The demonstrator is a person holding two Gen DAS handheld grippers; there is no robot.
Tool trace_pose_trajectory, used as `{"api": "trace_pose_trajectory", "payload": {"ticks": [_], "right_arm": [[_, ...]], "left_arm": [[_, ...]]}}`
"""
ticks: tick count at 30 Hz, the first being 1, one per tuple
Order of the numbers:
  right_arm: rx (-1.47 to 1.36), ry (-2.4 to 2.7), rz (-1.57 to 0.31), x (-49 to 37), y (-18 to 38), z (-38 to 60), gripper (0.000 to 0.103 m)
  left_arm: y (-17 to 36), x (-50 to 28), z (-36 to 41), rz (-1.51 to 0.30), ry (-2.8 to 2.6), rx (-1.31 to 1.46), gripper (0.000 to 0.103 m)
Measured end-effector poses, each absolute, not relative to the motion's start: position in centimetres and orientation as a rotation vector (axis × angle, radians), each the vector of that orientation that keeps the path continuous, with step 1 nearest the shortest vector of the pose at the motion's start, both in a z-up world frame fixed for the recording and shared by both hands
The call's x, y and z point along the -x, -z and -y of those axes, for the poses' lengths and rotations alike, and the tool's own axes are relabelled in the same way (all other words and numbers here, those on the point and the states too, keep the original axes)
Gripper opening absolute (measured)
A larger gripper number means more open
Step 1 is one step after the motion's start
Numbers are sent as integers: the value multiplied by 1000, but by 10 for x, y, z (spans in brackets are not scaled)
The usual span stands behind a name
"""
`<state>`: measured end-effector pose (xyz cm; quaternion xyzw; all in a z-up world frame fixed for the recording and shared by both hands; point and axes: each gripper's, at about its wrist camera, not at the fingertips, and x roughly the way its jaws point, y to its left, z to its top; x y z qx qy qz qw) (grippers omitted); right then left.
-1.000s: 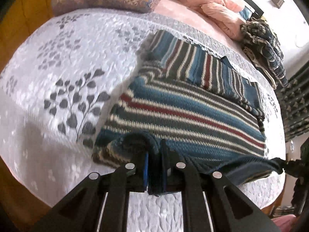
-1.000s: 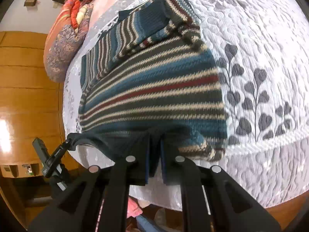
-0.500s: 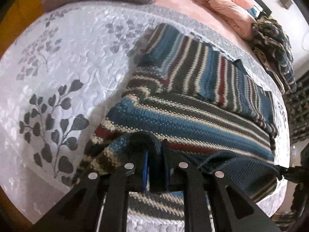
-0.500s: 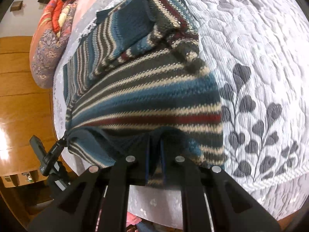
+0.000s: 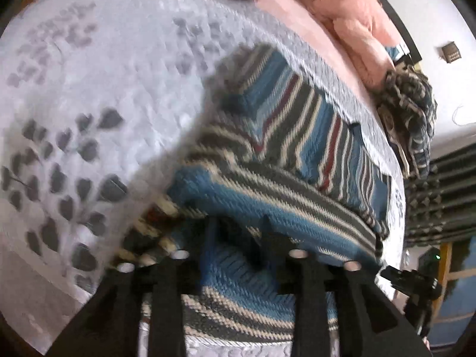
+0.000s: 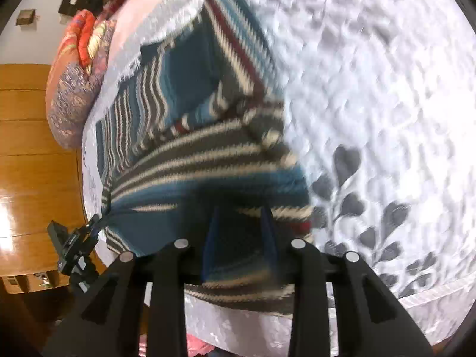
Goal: Fold small clothes
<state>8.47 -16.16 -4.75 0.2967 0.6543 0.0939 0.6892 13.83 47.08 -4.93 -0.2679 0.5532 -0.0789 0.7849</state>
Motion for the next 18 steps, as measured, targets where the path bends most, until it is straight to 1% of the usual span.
{"api": "trace_pose_trajectory", "payload": {"ticks": [2,3,4,5,6,7,11,13,18], "right_arm": [[-621,-229,-1433,-85,38,162,30],[-599,-245,-1425,-86,35,160,30],[-569,-267,-1416,-86,31,156,34],[-545,-286,-1410,-86,28,151,40],[-518,-307,-1404,-86,26,145,44],[-479,-333,-1405,-86,26,136,48],[-344,-394,-1442,-87,37,110,54],[-257,-392,-1457,-89,46,100,56],[-193,-408,-1491,-94,68,92,56]], "left_arm": [[39,-137,-475,-1159,153,543,45],[33,-137,-475,-1138,150,509,49],[27,-136,-472,-1113,153,460,52],[23,-136,-469,-1097,157,420,59],[21,-136,-465,-1085,164,383,63],[20,-137,-458,-1081,178,343,64],[31,-144,-433,-1117,219,204,66],[41,-146,-420,-1133,233,101,66],[58,-148,-407,-1167,253,-21,66]]}}
